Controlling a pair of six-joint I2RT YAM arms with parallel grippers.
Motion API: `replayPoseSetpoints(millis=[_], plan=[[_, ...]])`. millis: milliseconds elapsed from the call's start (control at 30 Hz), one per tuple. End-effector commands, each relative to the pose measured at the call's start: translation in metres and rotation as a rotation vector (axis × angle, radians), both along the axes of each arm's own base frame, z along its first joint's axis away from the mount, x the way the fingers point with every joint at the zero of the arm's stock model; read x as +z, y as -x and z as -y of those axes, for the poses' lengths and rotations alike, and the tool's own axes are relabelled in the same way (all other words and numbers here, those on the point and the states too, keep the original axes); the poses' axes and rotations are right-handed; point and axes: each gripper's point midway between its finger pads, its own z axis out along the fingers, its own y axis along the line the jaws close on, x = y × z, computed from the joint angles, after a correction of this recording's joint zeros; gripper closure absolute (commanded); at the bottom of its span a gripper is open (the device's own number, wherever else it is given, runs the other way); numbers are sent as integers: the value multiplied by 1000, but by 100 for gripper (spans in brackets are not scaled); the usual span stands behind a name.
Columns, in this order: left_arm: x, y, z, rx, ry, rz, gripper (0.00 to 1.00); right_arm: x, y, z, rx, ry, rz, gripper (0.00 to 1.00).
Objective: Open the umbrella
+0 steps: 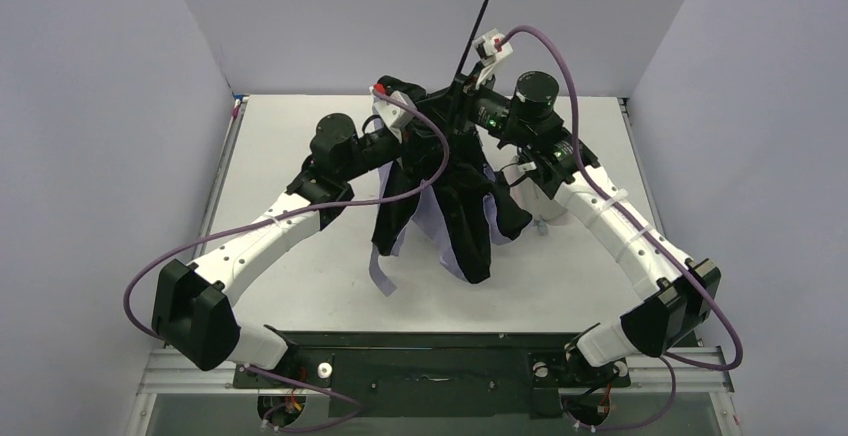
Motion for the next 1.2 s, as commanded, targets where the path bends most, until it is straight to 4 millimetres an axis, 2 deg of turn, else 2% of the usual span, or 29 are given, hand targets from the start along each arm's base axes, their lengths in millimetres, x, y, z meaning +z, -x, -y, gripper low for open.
replayPoseSetpoints(millis=[0, 167, 233, 267, 300, 333, 400, 467, 500, 533, 567, 600, 700, 733, 767, 833, 867, 933, 967, 1000, 1033, 1067, 1133, 1167], plan=[[51, 8, 1, -24, 139, 70, 100, 9, -1, -9, 18, -45, 42, 60], [54, 5, -3, -1, 186, 26, 100, 4, -1, -12, 20, -67, 40, 66], [56, 4, -5, 1, 205, 20, 100, 2, -1, -14, 25, -65, 45, 74], [56, 6, -5, -8, 208, 17, 100, 2, 0, -14, 28, -64, 46, 83], [57, 7, -5, -11, 209, 19, 100, 2, 0, -15, 33, -61, 46, 88], [56, 8, -5, -21, 206, 21, 100, 1, 1, -15, 36, -57, 49, 99], [56, 11, -5, -41, 199, 24, 100, 2, 0, -15, 38, -48, 63, 100], [54, 13, -9, -48, 184, 16, 86, 6, -3, -9, 20, -42, 81, 100], [51, 12, -15, -36, 172, -1, 71, 7, -6, -6, 3, -41, 87, 100], [49, 12, -18, -33, 168, -16, 63, 9, -14, 2, -25, -37, 98, 100], [45, 9, -28, -11, 157, -41, 49, 11, -20, 7, -51, -36, 104, 100], [42, 9, -33, -6, 150, -61, 43, 16, -30, 19, -86, -32, 124, 100], [29, -8, -72, 108, 119, -144, 17, 20, -62, 49, -207, 12, 177, 100], [27, -12, -82, 138, 117, -157, 13, 21, -76, 62, -258, 25, 196, 100], [25, -20, -100, 193, 117, -179, 8, 26, -88, 76, -321, 16, 211, 100], [26, -29, -125, 264, 135, -199, 1, 31, -97, 78, -354, -3, 211, 100], [30, -32, -132, 284, 147, -202, 2, 35, -96, 71, -334, -20, 206, 100], [40, -42, -155, 353, 184, -213, 3, 44, -79, 45, -273, -59, 180, 100], [38, -46, -161, 386, 190, -241, 3, 44, -64, 25, -220, -67, 167, 100], [47, -49, -169, 411, 197, -233, 3, 47, -53, 18, -191, -76, 168, 100], [43, -50, -174, 426, 190, -260, 3, 48, -44, 10, -171, -78, 172, 100], [44, -52, -184, 453, 190, -279, 3, 50, -44, 15, -189, -69, 187, 100], [40, -56, -201, 503, 198, -335, 3, 48, -66, 41, -269, -31, 212, 100], [36, -58, -208, 533, 205, -367, 3, 51, -84, 69, -343, -6, 238, 100]])
